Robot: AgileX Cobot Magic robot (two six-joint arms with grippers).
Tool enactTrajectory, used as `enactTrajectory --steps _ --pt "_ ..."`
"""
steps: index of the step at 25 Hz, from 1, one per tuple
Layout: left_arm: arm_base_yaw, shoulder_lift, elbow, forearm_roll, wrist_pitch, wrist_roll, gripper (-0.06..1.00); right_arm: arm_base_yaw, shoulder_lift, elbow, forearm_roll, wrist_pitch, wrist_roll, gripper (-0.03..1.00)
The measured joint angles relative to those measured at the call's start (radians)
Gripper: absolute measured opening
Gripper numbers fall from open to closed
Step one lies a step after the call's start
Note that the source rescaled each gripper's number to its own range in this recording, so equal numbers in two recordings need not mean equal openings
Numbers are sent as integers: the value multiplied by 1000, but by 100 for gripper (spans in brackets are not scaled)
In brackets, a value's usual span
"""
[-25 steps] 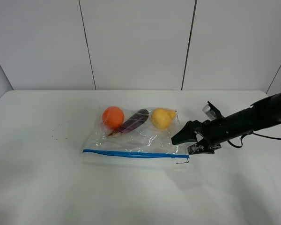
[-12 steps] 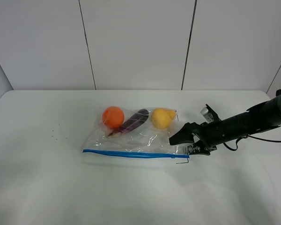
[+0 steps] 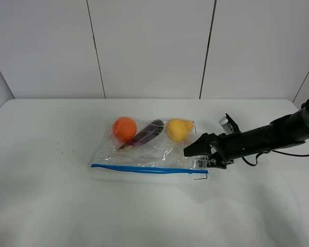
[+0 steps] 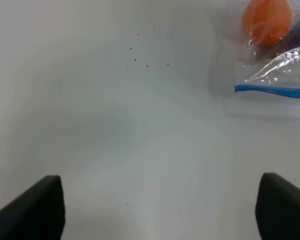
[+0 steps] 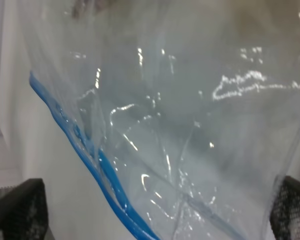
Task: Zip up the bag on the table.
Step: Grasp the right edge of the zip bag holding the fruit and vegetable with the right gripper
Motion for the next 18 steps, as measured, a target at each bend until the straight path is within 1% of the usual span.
enactTrajectory --steps 10,12,18 --pt "0 0 0 0 0 0 100 0 45 0 36 36 -26 98" --pt "0 0 0 0 0 0 100 0 58 -1 51 52 -36 98" --pt "0 0 0 0 0 0 100 0 72 -1 69 58 -49 95"
